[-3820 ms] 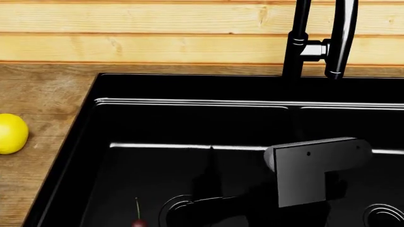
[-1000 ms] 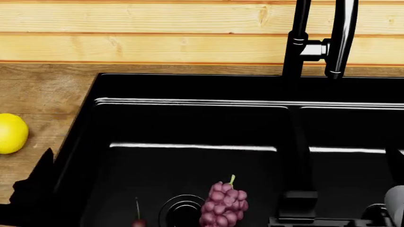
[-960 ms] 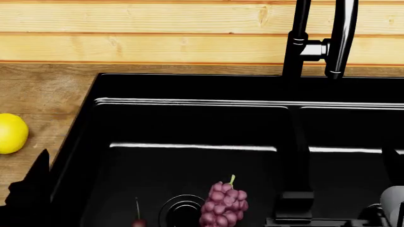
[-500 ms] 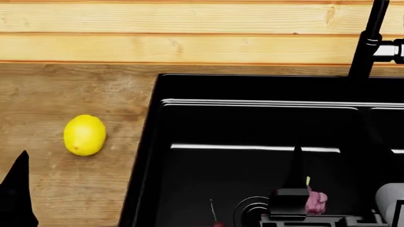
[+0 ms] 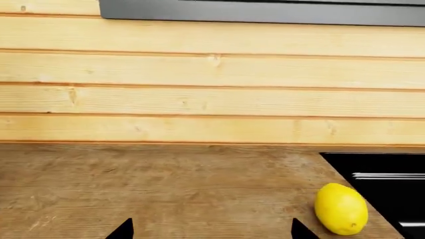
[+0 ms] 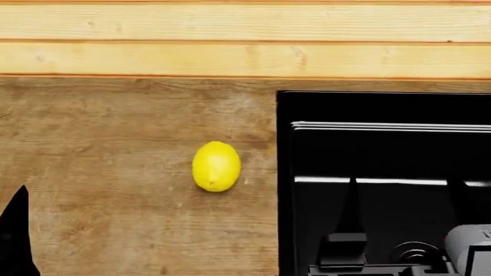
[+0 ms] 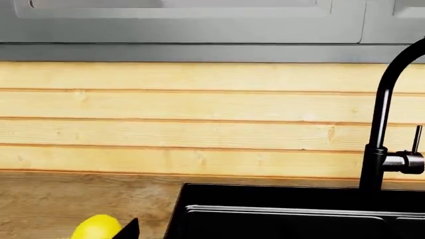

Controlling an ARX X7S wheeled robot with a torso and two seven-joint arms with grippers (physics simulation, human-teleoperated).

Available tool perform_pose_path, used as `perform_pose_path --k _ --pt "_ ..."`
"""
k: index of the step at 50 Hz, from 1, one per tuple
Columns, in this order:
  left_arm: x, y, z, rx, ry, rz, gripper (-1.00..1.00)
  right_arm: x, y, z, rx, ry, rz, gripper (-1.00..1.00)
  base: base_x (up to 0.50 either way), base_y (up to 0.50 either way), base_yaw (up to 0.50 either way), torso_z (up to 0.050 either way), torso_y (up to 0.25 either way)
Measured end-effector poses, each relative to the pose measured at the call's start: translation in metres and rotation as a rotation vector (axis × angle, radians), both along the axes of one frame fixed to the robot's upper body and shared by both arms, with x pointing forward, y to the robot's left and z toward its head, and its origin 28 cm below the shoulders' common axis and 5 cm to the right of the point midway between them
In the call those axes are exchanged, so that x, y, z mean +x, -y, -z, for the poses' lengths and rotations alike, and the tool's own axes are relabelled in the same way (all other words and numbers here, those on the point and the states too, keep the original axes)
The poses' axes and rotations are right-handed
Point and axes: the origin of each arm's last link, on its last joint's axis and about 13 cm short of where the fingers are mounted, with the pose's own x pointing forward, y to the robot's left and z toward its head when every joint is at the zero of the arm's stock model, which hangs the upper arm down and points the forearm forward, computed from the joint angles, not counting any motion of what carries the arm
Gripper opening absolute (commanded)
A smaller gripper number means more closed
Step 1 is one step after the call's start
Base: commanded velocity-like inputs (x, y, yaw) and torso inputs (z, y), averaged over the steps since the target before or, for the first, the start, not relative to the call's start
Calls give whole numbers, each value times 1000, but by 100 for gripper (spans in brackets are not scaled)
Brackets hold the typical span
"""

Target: There is a mixed pile of frozen fruits and vegetables on the counter. Locate all the frozen vegetables and place the items in a bowl on the counter. Take all the frozen fruits and defrost them in a running sink.

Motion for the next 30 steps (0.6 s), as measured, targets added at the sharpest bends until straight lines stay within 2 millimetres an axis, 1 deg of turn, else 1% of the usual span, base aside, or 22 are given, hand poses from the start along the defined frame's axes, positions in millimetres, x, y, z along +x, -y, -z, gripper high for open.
perform_pose_path --k 5,17,24,30 --pt "-1 0 -1 1 3 -1 100 -1 0 -1 -3 4 -1 100 -1 500 0 0 0" --pt "-2 -1 -1 2 4 -1 100 -2 -1 0 -9 7 -7 100 -6 21 0 0 0" --pt "-2 -1 -1 1 1 0 100 -1 -1 0 -12 12 -4 100 -39 123 0 0 0" --pt "-2 -2 -1 1 0 -1 100 -2 -1 0 -21 17 -4 100 0 236 0 0 0"
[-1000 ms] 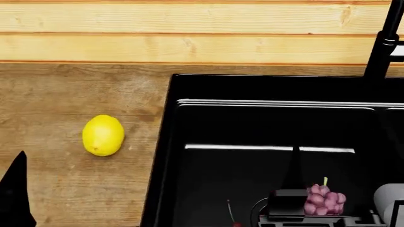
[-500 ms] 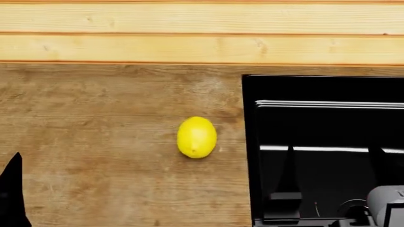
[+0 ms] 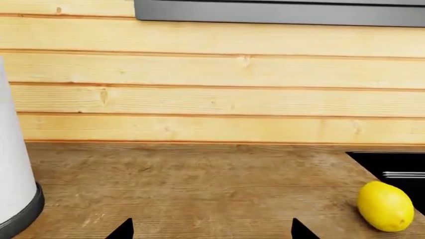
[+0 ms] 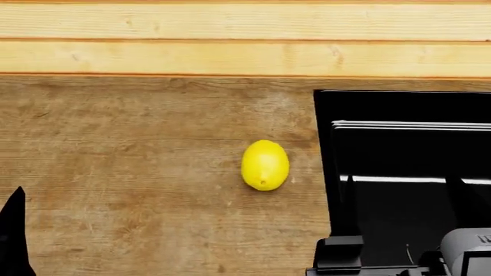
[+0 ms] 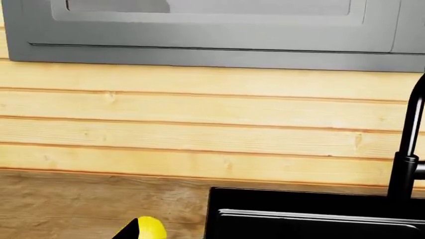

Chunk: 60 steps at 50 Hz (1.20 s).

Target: There is a mixed pile of frozen fruits and vegetables on the counter. Locate all the frozen vegetables and place the items in a bowl on the counter. Take all the frozen fruits and defrost them in a running sink.

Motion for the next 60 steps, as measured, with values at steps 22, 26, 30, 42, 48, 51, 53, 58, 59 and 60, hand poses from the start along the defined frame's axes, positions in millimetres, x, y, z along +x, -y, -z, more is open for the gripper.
perform_pose_path --k 22,26,30,42,48,51,53,58,59,60 --pt "1 0 3 -21 -31 13 100 5 0 3 -5 -6 8 100 5 76 0 0 0" --pt "0 1 2 -23 -29 22 100 15 -1 1 -8 -11 -3 100 0 0 0 0 0" --pt "0 2 2 -23 -28 33 100 29 -5 -3 -9 -28 -29 100 0 0 0 0 0" --pt "-4 2 -1 -27 -21 47 100 79 -23 -14 -37 -138 -151 100 0 0 0 0 0" --pt "-5 1 -1 -28 -18 44 100 106 -33 -11 -53 -211 -196 100 0 0 0 0 0" --pt "-5 0 -2 -28 -16 42 100 118 -38 -8 -59 -245 -211 100 0 0 0 0 0" --pt "-6 0 -2 -29 -15 40 100 125 -40 -6 -63 -268 -220 100 0 0 0 0 0" --pt "-6 0 -3 -28 -13 39 100 139 -45 0 -71 -318 -226 100 0 0 0 0 0" --pt "-6 -1 -3 -28 -12 38 100 142 -46 2 -72 -327 -226 100 0 0 0 0 0" --pt "-6 -1 -3 -28 -11 36 100 144 -46 3 -73 -335 -225 100 0 0 0 0 0"
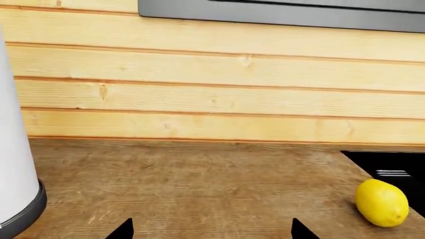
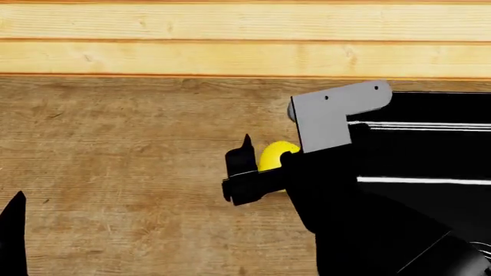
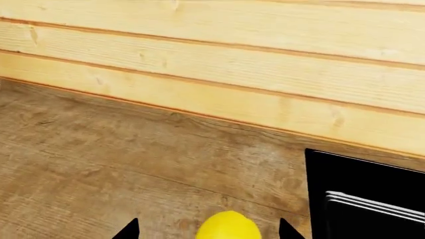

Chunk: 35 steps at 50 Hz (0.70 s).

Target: There is a mixed pile of frozen fruits and vegetables on the counter. Locate all the frozen vegetables and place the items in a bowl on the counter. Take all the frozen fruits and defrost them in a running sink.

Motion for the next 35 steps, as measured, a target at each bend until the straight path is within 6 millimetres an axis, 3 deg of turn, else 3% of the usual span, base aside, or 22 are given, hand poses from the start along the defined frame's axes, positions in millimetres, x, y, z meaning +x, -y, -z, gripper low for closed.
perform_pose_path --k 20,35 --pt "-2 -2 2 6 4 -2 100 31 -1 24 1 -84 51 100 0 0 0 0 0" --pt "-7 -5 4 7 2 -2 100 50 5 50 114 -208 77 100 0 0 0 0 0"
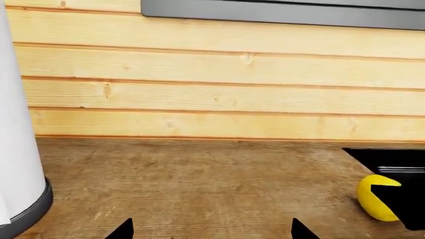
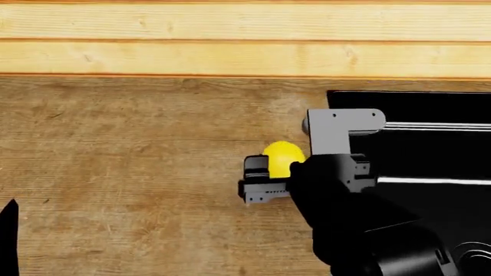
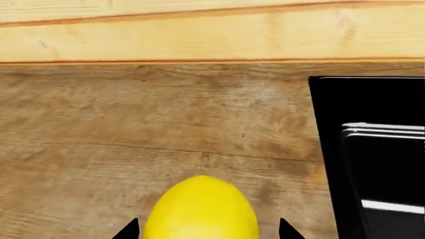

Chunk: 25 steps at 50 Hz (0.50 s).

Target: There is a mixed pile of frozen fruits and vegetables on the counter. Locate all the frozen vegetables and place the items in a bowl on the counter. Take all the frozen fruits and defrost them in a running sink.

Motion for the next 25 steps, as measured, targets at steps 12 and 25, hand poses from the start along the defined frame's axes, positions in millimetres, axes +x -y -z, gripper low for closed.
perform_pose_path --k 12,25 --pt "-13 -9 0 -7 -2 -5 100 7 -1 19 41 -75 -5 100 0 0 0 0 0" --pt "-18 -12 1 -7 -16 7 100 0 -2 7 24 -14 -12 -100 0 0 0 0 0"
